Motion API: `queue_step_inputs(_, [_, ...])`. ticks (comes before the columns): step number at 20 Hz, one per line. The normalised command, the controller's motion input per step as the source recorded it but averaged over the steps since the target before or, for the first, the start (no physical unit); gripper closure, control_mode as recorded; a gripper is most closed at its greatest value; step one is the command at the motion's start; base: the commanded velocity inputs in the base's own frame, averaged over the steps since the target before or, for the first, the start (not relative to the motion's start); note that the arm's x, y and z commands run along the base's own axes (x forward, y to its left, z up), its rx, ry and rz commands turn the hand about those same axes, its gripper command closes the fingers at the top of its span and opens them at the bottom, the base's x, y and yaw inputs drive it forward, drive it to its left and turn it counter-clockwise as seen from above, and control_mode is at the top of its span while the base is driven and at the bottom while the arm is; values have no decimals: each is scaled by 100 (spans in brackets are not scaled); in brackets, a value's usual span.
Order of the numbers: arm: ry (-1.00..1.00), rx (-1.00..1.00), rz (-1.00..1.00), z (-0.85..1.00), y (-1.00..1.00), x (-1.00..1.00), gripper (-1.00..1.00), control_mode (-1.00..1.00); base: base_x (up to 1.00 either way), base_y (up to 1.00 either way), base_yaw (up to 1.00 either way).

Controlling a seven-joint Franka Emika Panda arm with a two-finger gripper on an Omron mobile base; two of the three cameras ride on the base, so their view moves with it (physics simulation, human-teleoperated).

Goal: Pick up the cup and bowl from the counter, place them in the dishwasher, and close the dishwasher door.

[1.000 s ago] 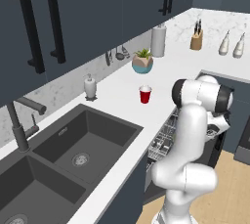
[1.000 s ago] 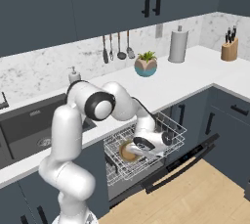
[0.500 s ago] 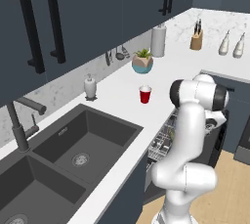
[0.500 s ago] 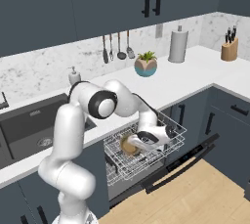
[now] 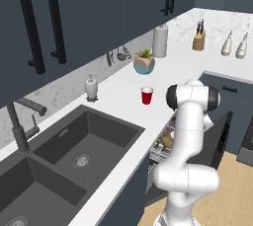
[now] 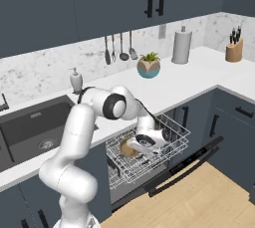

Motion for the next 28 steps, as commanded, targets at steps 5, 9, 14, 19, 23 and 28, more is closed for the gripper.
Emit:
queue_step_inputs(5, [0, 0, 3, -73, 0, 16, 100, -100, 0, 0, 0])
queue_step_inputs(9, [0, 0, 0, -67, 2, 1, 100, -100, 0, 0, 0])
queue_step_inputs(14, [1, -1, 0, -77, -11, -34, -100, -100, 0, 0, 0])
queue_step_inputs(19, [1, 0, 0, -61, -48, -93, -100, -100, 0, 0, 0])
queue_step_inputs(23, [7, 0, -3, -40, -61, -100, -100, -100, 0, 0, 0])
queue_step_inputs(28, [7, 0, -8, 21, -36, -87, -100, -100, 0, 0, 0])
